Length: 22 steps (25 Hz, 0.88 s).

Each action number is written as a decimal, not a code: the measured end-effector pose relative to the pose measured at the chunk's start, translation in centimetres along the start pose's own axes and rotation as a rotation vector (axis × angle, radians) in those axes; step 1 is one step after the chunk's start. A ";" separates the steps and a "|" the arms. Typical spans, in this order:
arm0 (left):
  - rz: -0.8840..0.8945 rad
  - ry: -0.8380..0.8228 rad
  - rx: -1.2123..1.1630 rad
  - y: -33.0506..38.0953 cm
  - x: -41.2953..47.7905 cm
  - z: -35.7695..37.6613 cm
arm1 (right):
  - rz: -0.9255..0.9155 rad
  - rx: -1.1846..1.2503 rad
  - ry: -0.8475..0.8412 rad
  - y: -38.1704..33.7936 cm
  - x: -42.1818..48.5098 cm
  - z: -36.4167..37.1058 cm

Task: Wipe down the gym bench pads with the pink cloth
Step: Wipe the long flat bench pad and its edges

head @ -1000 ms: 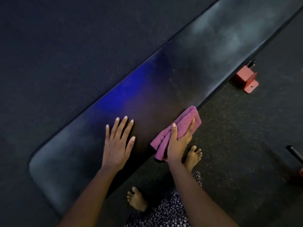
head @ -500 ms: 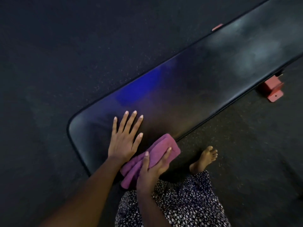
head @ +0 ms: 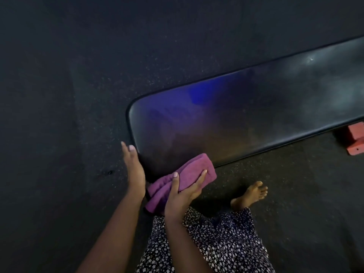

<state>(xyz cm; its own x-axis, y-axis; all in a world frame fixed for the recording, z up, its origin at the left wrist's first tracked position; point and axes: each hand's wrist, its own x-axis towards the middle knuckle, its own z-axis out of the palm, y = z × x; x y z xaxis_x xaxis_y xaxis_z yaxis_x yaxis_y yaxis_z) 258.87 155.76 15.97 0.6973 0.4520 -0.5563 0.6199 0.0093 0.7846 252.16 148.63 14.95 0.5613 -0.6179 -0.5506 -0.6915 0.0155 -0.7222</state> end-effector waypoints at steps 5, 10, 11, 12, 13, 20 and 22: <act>-0.193 -0.276 -0.413 -0.4 1.2 -3.0 | -0.127 -0.147 -0.107 1.2 -3.2 0.3; -0.255 -0.354 -0.454 -0.6 1.6 -4.7 | -0.250 -0.459 -0.513 3.0 -5.8 -1.5; -0.270 -0.357 -0.468 -0.6 1.7 -5.3 | -0.297 -0.545 -0.629 2.3 -6.1 -2.2; -0.282 -0.333 -0.473 -0.7 1.8 -6.0 | -0.353 -0.620 -0.734 1.3 -6.1 -2.8; -0.288 -0.286 -0.487 -0.8 1.9 -6.6 | -0.425 -0.692 -0.803 -0.2 -6.1 -3.2; -0.414 0.290 -0.923 -4.3 -2.9 -6.1 | -1.583 -1.500 -1.013 -12.5 -1.7 1.3; -0.520 0.384 -0.912 -4.6 -4.0 -3.6 | -1.820 -1.719 -1.203 -12.6 1.1 3.4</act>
<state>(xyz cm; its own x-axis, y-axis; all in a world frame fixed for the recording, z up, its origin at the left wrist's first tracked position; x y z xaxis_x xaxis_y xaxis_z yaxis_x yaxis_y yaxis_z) 251.94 157.13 15.53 0.1748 0.4471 -0.8772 0.1974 0.8570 0.4761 263.07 150.44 22.02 0.1213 0.8619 -0.4923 0.9666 -0.2153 -0.1388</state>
